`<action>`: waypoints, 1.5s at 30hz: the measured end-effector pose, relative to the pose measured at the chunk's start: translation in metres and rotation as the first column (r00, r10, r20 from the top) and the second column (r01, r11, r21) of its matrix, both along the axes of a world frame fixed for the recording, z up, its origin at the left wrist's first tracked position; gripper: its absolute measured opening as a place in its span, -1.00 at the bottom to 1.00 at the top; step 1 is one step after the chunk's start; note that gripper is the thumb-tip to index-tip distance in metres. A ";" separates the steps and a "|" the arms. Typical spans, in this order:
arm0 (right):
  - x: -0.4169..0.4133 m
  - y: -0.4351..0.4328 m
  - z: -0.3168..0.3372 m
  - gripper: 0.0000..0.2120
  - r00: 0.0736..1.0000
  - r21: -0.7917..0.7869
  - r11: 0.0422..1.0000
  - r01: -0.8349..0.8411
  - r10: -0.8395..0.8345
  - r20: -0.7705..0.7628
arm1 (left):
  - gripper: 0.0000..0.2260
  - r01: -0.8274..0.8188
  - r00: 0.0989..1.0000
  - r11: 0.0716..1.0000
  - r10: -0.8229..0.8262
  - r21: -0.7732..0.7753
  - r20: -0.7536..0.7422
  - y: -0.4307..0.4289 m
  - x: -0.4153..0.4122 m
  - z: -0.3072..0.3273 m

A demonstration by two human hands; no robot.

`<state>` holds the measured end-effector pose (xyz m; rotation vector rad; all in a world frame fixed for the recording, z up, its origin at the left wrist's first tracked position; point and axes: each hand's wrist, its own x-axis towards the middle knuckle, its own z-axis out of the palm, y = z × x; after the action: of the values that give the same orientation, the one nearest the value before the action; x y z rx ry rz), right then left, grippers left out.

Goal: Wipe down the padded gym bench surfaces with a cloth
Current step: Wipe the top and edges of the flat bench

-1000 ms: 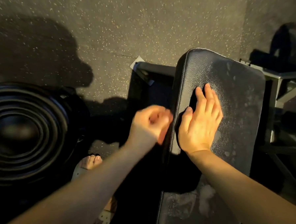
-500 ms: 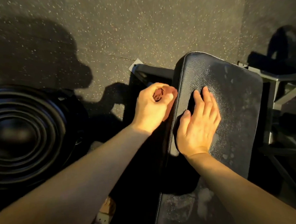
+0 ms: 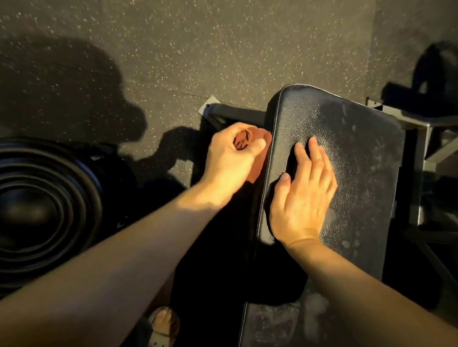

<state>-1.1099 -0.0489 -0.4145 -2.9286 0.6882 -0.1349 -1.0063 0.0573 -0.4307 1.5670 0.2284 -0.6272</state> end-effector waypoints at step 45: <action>-0.003 0.002 0.000 -0.49 0.999 0.029 1.000 0.004 -0.005 0.048 | -0.76 0.481 0.829 0.853 -0.518 -0.201 -0.211 0.095 -0.094 0.004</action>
<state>-1.1125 -0.0465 -0.4148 -2.8867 0.6837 -0.1936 -1.1007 0.1522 -0.4266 1.4068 -0.0440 -1.2413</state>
